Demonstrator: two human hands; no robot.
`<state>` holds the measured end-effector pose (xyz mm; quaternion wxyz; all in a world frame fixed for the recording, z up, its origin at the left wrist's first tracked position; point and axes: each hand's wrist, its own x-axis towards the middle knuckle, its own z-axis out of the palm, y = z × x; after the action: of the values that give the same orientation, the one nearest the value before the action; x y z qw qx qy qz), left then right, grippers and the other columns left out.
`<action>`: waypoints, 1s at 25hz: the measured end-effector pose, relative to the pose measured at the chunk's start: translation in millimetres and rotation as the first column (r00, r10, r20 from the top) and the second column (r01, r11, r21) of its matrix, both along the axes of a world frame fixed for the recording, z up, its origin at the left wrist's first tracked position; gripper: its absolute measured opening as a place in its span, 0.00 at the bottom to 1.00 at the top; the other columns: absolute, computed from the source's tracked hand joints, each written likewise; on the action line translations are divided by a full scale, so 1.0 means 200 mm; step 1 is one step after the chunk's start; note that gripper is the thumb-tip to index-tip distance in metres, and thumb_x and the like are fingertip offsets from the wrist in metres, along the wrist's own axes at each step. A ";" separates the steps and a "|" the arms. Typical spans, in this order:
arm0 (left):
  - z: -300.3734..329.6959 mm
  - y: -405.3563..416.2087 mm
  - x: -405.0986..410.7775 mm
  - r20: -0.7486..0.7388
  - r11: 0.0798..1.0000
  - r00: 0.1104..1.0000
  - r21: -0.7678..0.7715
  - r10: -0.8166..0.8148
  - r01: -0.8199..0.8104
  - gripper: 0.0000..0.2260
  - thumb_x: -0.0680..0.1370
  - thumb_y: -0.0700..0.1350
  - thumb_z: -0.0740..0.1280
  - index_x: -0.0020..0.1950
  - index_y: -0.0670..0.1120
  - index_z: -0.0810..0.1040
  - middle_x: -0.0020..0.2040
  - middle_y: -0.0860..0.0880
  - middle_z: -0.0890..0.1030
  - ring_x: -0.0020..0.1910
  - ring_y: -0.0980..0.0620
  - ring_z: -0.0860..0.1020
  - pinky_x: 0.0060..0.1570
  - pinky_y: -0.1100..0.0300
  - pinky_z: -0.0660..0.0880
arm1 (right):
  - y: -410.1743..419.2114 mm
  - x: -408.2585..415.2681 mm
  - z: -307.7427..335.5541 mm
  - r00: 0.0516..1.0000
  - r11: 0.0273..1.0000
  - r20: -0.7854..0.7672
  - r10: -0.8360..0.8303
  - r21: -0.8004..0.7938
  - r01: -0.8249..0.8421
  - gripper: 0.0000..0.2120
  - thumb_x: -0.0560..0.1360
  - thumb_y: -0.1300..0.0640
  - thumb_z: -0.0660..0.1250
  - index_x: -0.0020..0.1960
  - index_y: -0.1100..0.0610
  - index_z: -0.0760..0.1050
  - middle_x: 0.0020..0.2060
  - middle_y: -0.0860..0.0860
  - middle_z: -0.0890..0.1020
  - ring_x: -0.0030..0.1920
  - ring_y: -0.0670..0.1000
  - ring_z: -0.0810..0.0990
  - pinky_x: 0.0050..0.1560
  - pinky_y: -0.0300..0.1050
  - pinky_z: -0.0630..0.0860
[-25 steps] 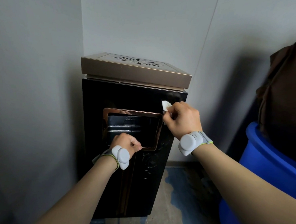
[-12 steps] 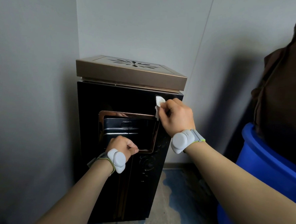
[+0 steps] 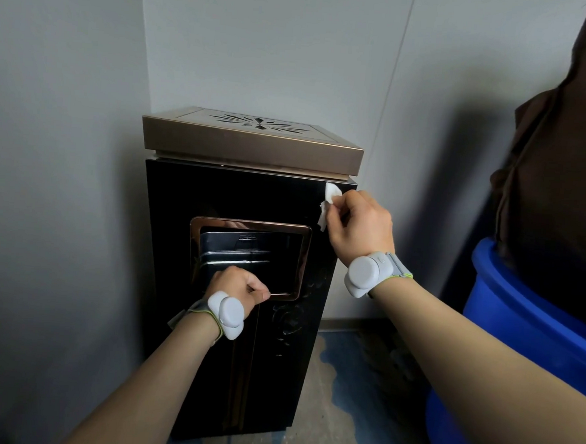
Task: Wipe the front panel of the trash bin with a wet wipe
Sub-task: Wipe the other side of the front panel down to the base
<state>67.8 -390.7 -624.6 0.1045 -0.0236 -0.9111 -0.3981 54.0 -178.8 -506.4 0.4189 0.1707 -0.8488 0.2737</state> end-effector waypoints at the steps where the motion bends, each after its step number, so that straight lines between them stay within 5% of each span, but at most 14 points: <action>1: 0.00 0.00 0.00 0.002 1.000 1.000 -0.001 0.002 -0.002 0.02 0.73 0.48 0.75 0.41 0.53 0.87 0.39 0.59 0.85 0.42 0.61 0.82 0.48 0.66 0.77 | 0.01 0.00 0.00 1.000 1.000 0.000 -0.002 -0.003 0.002 0.07 0.77 0.56 0.68 0.44 0.58 0.76 0.41 0.54 0.79 0.39 0.60 0.76 0.38 0.44 0.65; 7: 0.00 0.00 0.00 0.004 1.000 1.000 0.004 0.016 -0.016 0.03 0.72 0.49 0.76 0.39 0.55 0.86 0.36 0.62 0.83 0.40 0.64 0.81 0.40 0.75 0.70 | 0.06 -0.01 -0.01 0.999 0.999 -0.004 -0.032 -0.016 0.032 0.06 0.77 0.56 0.68 0.43 0.58 0.76 0.40 0.53 0.80 0.38 0.58 0.77 0.39 0.42 0.64; 13: 0.00 0.00 0.00 0.008 1.000 1.000 0.007 0.018 -0.018 0.02 0.72 0.48 0.76 0.39 0.54 0.87 0.36 0.61 0.84 0.41 0.63 0.81 0.43 0.72 0.73 | 0.12 0.00 -0.01 0.999 0.997 -0.001 -0.048 -0.055 0.048 0.07 0.77 0.55 0.68 0.42 0.56 0.75 0.38 0.46 0.78 0.36 0.54 0.77 0.39 0.43 0.69; 25: 0.00 0.00 -0.02 0.010 1.000 1.000 -0.009 0.013 -0.013 0.02 0.73 0.48 0.75 0.40 0.53 0.87 0.35 0.62 0.83 0.40 0.64 0.81 0.46 0.67 0.77 | -0.10 0.04 -0.04 0.979 0.972 -0.043 0.200 0.135 -0.193 0.07 0.77 0.57 0.72 0.46 0.61 0.81 0.39 0.55 0.80 0.38 0.57 0.78 0.37 0.47 0.75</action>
<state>64.4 -390.3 -625.5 0.1025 -0.0165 -0.9135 -0.3934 61.9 -199.2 -514.3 0.4016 0.2885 -0.8316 0.2530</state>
